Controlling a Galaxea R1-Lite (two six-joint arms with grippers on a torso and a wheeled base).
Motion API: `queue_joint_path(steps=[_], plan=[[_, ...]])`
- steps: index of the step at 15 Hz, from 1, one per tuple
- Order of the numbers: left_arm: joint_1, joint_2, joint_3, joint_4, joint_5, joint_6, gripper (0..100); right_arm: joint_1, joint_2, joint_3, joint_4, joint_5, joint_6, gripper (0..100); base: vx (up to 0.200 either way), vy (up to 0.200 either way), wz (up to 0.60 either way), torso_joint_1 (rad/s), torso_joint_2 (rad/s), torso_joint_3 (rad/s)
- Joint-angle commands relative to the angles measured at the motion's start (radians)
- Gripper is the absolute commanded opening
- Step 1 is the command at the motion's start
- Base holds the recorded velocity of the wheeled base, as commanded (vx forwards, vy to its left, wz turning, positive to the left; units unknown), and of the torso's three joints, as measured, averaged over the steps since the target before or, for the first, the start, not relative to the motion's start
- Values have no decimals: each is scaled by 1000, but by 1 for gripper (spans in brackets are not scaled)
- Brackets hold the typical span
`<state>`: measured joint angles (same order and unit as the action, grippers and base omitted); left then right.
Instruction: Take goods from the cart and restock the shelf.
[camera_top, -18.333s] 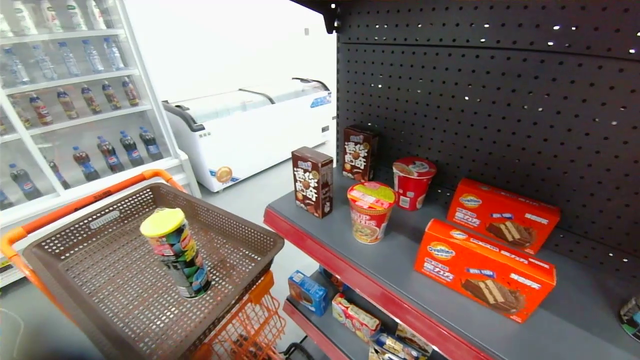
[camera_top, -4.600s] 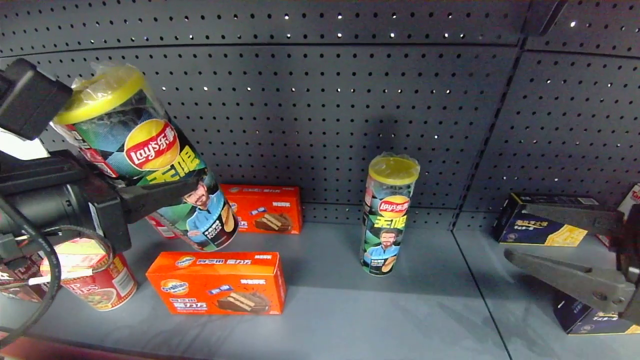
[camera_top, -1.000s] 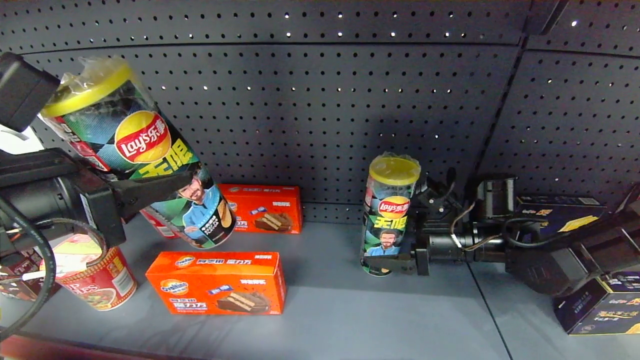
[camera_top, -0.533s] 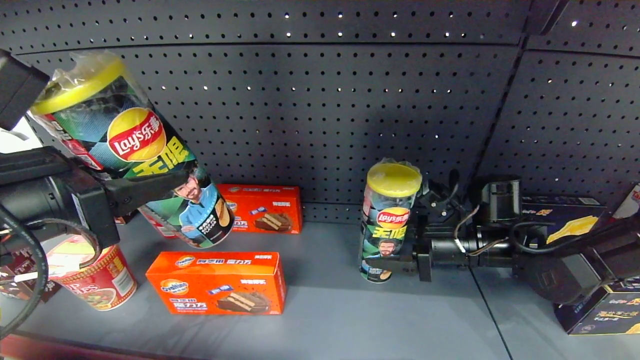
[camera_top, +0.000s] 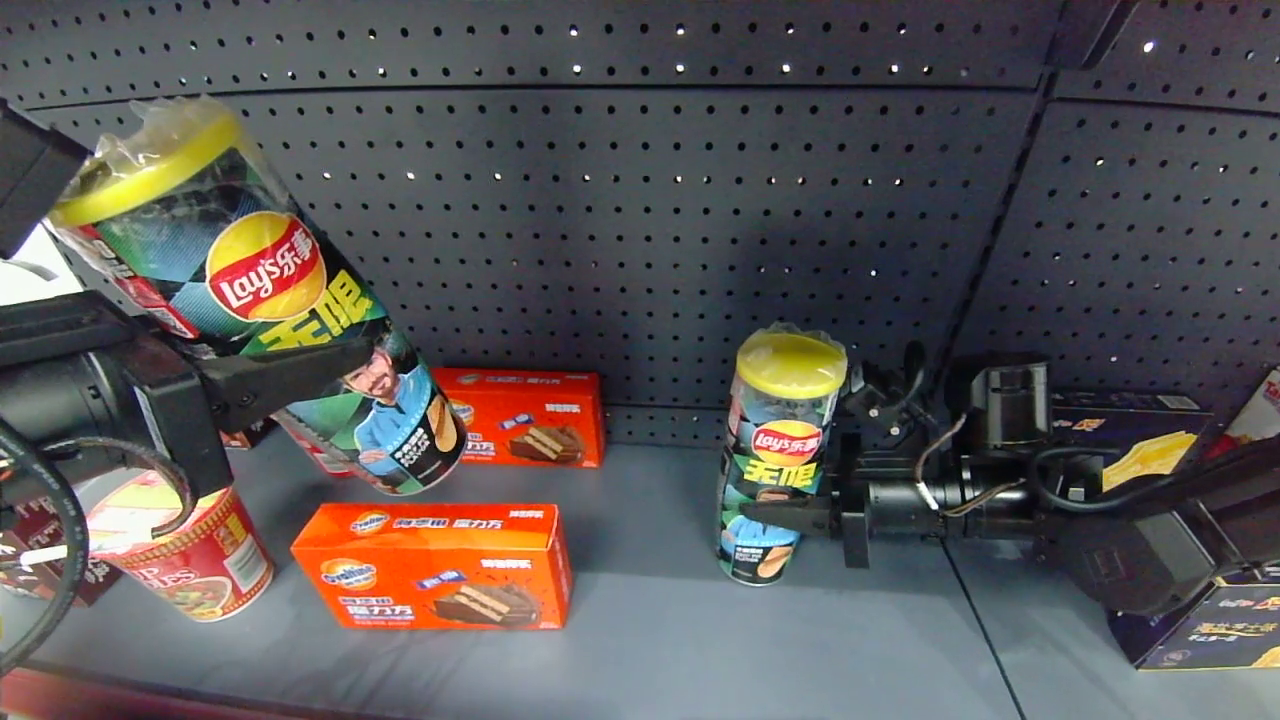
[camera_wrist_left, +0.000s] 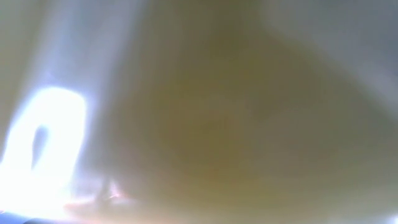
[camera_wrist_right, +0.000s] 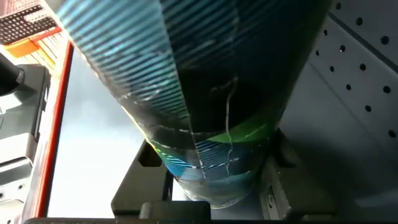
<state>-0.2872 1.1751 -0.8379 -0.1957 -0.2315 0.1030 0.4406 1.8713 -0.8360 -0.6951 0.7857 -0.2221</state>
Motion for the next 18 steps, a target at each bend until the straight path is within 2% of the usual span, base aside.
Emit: queue_joint_path(steps=[1,9,10,13,18], plan=[[-1,-2,0,-1,0,0,0,7,-49,38,0,1,-2,0,0,0,0,0,0,0],[0,-2,11,-1,1,0,0,33,-233,213,6,1,-2,0,0,0,0,0,0,0],[-1,0,11,2,1,0,0,41,-281,268,11,0,-2,0,0,0,0,0,0,0],[-3,-3,39,2,6,4,0,46,-290,325,-44,-69,-10,0,0,0,0,0,0,0],[-1,-8,48,2,11,4,0,76,-277,397,-113,-76,-6,0,0,0,0,0,0,0]])
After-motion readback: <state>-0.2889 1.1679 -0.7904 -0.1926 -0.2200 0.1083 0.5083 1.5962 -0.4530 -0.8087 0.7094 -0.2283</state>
